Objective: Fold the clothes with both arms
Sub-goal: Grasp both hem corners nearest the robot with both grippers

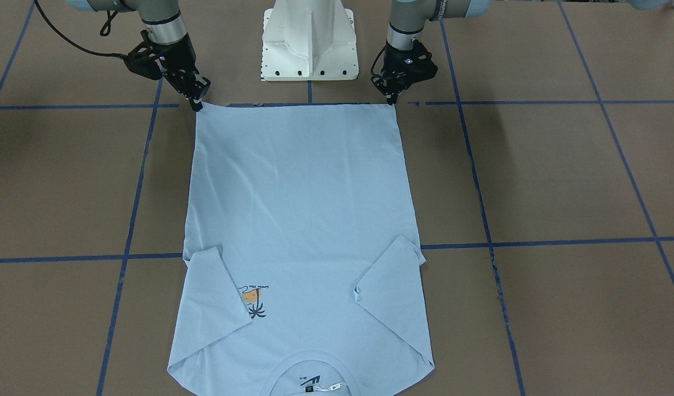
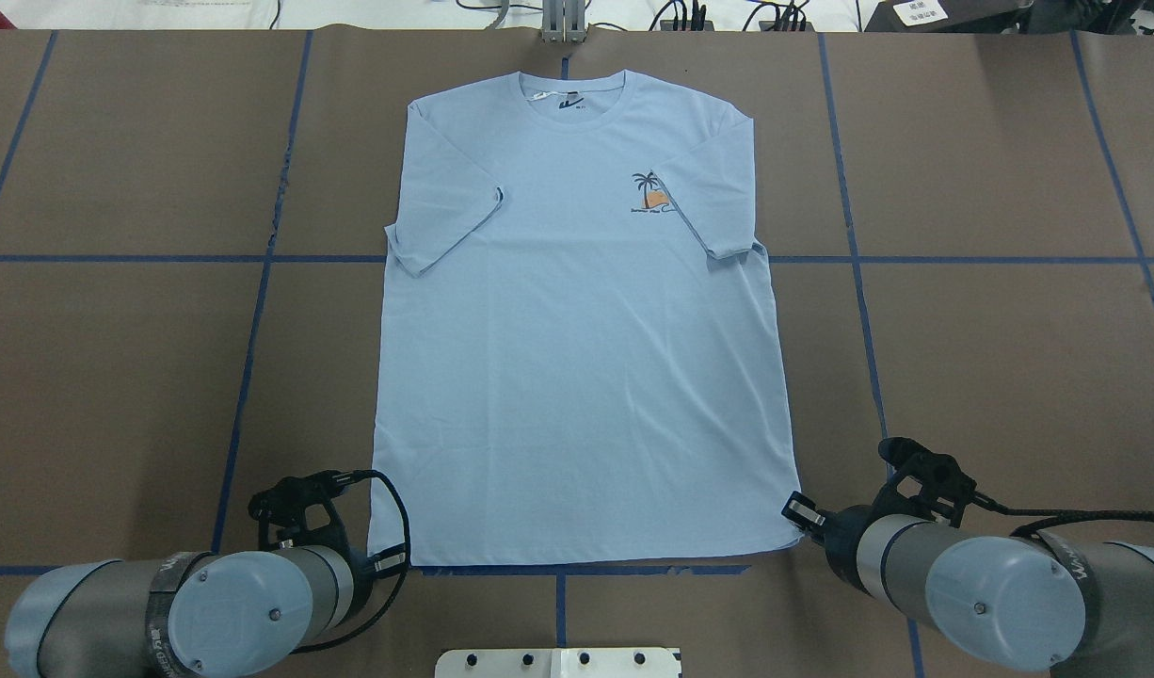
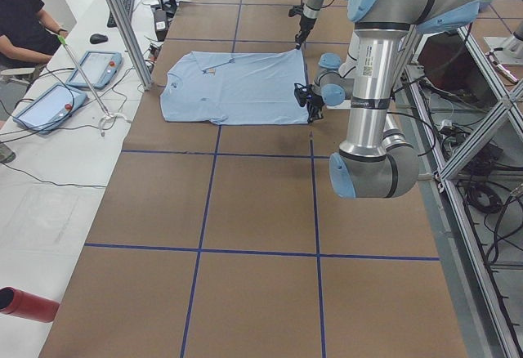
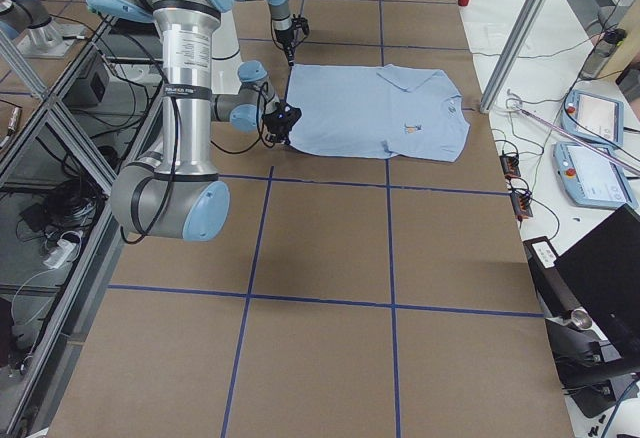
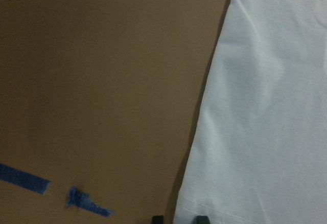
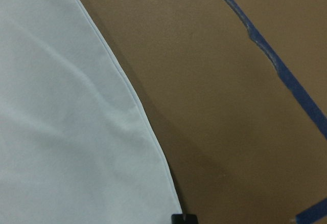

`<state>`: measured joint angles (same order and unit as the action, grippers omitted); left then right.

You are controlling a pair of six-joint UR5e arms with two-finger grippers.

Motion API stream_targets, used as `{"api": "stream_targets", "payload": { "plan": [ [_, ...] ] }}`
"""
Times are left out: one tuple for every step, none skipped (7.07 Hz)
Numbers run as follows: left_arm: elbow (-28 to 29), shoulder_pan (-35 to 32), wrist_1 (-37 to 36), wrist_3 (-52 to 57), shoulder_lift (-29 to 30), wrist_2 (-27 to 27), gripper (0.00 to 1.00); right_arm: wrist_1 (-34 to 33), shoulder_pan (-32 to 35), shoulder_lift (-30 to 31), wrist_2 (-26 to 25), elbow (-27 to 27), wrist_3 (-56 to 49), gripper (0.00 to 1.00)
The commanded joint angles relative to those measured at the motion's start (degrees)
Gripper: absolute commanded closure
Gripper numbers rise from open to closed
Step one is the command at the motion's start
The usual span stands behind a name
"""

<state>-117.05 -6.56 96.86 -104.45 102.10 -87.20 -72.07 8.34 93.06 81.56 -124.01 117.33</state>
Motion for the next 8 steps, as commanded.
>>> {"api": "stream_targets", "payload": {
  "plan": [
    [-0.46, 0.05, 0.00, 0.03, 0.38, -0.25, 1.00, 0.00, 0.36, 0.02, 0.00, 0.00, 0.00, 1.00],
    [-0.99, -0.04, 0.00, -0.06, 0.47, -0.25, 1.00, 0.00, 0.45, -0.07, 0.00, -0.09, 0.00, 1.00],
    [-2.21, -0.21, 0.00, 0.03, 0.12, -0.25, 1.00, 0.00, 0.71, 0.28, 0.09, -1.05, 0.00, 1.00],
    [-5.01, -0.39, -0.09, -0.06, -0.75, -0.25, 1.00, 0.00, 0.63, 0.81, 0.09, -2.45, 0.00, 1.00],
    [-9.91, -0.04, -0.09, -1.01, -3.46, -0.86, 1.00, 0.00, -0.50, 2.90, 0.96, -4.46, 0.00, 1.00],
    [-14.39, 2.66, -0.44, -5.55, -5.74, -1.04, 1.00, 0.00, -2.34, 5.79, 2.53, -8.49, 0.35, 1.00],
    [-17.83, 5.73, -3.22, -7.86, -6.03, -0.78, 1.00, 0.00, -4.27, 6.95, 5.16, -10.88, 1.31, 1.00],
    [-21.78, 6.63, -4.99, -8.75, -6.12, -0.69, 1.00, 0.00, -5.95, 8.35, 6.84, -13.07, 3.23, 1.00]
  ]
}}
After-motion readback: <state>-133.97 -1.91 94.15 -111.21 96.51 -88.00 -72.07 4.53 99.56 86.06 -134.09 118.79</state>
